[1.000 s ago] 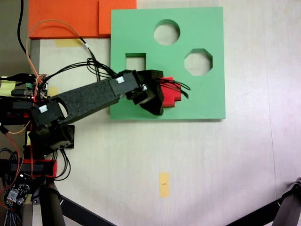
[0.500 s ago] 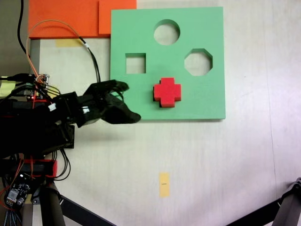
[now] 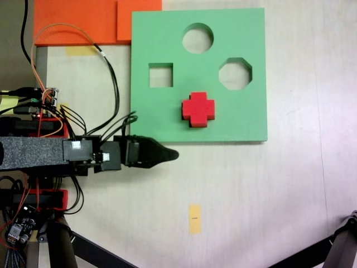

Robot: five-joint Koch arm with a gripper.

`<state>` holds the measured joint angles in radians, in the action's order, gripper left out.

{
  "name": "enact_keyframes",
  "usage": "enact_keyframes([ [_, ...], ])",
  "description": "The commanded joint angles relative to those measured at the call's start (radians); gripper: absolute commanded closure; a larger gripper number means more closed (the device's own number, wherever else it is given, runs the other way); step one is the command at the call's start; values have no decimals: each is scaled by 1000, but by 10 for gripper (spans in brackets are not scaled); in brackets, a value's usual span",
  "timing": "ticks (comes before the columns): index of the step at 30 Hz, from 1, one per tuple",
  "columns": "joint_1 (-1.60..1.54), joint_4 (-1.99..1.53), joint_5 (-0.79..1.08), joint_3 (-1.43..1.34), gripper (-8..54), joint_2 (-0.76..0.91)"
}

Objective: Put the cross columnar block into the corresponding hole

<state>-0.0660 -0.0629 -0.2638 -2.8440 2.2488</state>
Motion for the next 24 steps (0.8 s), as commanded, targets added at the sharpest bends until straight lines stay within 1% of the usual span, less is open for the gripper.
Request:
enact_keyframes([
  [1,23,215,49,-37,94,60],
  [3,46,229,87,-115,94,61],
  [7,58,368,89,-293,108,61],
  [11,72,181,169,-293,105,61],
  [13,60,86,172,-293,107,60],
  [15,60,78,172,-293,120,61],
  [24,60,81,169,-291,115,61],
])
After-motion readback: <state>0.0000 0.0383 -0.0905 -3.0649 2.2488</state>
